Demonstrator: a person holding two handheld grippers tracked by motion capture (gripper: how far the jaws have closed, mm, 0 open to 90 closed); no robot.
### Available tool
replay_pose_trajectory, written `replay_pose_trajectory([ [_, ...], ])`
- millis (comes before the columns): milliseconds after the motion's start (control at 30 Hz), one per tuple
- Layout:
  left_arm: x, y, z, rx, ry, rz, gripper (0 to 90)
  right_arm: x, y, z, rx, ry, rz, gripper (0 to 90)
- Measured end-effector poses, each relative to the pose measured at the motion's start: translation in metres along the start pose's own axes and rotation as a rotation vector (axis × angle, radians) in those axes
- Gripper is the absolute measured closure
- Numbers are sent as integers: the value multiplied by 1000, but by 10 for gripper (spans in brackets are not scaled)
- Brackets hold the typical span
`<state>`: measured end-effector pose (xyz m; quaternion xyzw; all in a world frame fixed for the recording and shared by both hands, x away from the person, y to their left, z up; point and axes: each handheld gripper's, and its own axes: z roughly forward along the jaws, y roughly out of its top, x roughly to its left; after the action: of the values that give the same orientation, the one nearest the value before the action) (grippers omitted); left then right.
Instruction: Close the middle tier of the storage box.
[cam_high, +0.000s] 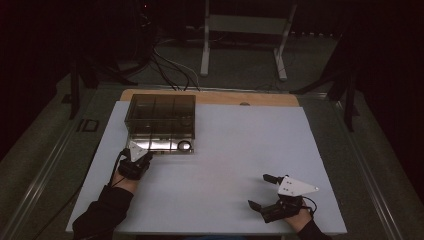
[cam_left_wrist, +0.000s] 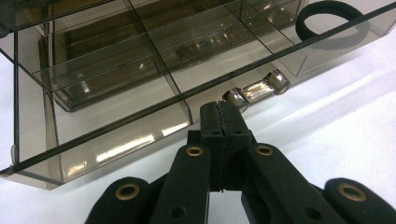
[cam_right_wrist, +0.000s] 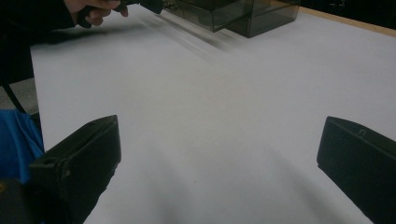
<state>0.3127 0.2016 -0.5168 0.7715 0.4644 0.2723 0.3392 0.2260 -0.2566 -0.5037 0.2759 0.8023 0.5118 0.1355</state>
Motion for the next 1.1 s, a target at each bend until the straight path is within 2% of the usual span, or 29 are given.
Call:
replay_pose_trajectory([
  [467, 4, 3, 1, -6, 6, -14, 900, 0, 0, 0, 0, -2, 0, 0],
  [1100, 4, 7, 6, -10, 3, -5, 900, 0, 0, -1, -1, -4, 0, 0],
])
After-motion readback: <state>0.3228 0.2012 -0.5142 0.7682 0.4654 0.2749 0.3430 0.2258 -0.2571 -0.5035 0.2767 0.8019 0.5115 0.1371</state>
